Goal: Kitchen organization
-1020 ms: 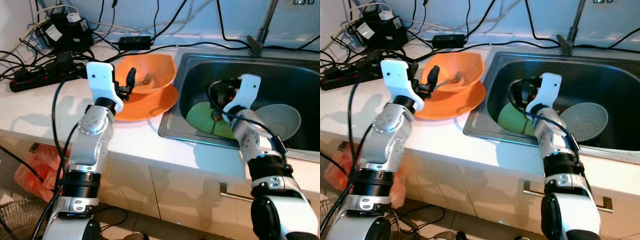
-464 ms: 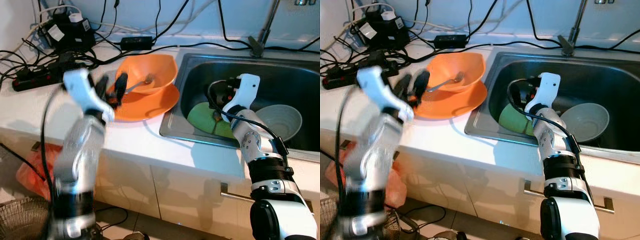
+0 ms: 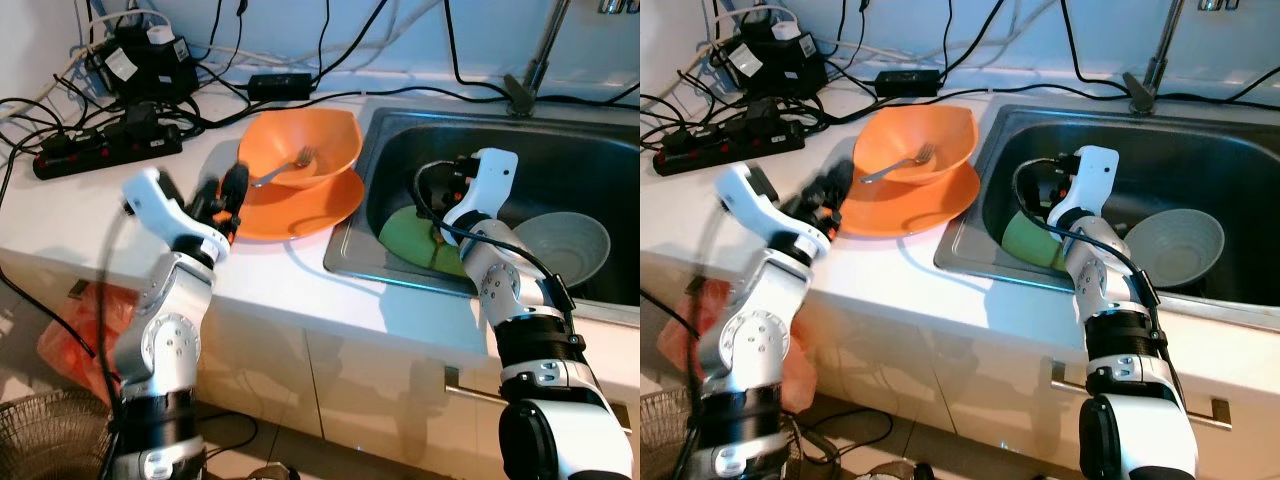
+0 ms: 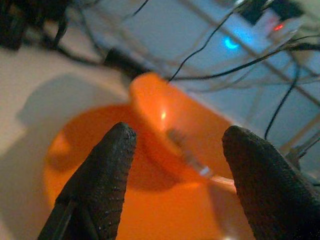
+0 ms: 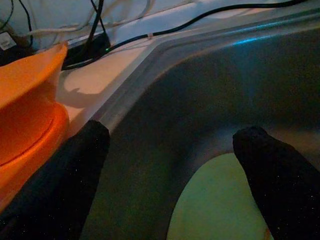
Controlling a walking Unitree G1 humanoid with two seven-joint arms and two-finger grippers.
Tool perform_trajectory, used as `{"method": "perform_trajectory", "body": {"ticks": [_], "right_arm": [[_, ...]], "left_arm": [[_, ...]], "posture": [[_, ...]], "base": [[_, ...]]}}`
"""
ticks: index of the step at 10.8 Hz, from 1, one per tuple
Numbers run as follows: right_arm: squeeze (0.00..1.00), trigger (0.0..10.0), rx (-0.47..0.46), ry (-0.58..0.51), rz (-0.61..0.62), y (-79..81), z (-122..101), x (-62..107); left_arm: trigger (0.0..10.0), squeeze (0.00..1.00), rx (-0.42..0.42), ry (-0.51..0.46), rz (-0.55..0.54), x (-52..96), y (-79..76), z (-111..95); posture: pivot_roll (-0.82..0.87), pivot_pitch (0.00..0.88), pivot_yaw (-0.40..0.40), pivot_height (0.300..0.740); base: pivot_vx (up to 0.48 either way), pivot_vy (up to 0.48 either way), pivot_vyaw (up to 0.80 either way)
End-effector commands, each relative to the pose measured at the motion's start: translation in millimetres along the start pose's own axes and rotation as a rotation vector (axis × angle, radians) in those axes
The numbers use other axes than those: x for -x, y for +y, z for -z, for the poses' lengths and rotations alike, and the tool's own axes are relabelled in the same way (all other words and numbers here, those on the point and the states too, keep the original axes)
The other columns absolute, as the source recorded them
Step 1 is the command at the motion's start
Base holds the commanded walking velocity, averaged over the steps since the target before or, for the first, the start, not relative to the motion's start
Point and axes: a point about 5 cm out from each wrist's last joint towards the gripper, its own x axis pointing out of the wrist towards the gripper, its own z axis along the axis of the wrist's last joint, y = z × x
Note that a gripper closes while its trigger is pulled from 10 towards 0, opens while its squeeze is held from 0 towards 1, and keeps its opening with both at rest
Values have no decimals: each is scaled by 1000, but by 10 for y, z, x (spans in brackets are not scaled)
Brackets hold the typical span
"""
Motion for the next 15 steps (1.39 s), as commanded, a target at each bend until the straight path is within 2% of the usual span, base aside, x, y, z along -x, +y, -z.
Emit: {"method": "perform_trajectory", "body": {"ticks": [1, 5, 6, 8, 10, 11, 14, 15], "right_arm": [[0, 10000, -3, -1, -18, 51, -24, -18], [0, 10000, 1, -4, -14, 44, -20, -4], [0, 10000, -21, 0, -123, 160, -22, 20], [0, 10000, 16, 42, -298, 315, 20, 95], [0, 10000, 44, 73, -411, 351, 32, 183], [0, 10000, 56, 90, -503, 360, 17, 281], [0, 10000, 71, 113, -583, 407, 17, 381], [0, 10000, 73, 118, -588, 416, 21, 394]], "left_arm": [[10000, 0, 23, 3, -8, -24, 2, -20], [10000, 0, 164, 39, 29, -181, -7, -2], [10000, 0, 215, 62, 61, -232, -56, 5], [10000, 0, 232, 84, 74, -255, -70, 22], [10000, 0, 243, 106, 92, -268, -87, 36], [10000, 0, 256, 113, 99, -277, -104, 41], [10000, 0, 275, 125, 118, -317, -110, 26], [7098, 0, 283, 126, 125, -330, -116, 15]], "posture": [[131, 44, 87, 740], [117, 46, 93, 740], [119, 47, 95, 740], [117, 50, 96, 740], [115, 51, 96, 740], [113, 52, 96, 740], [110, 54, 100, 740], [110, 54, 100, 740]], "base": [[0, 0, 0], [0, 0, 0], [0, 0, 0], [0, 0, 0], [0, 0, 0], [0, 0, 0], [0, 0, 0], [0, 0, 0]]}}
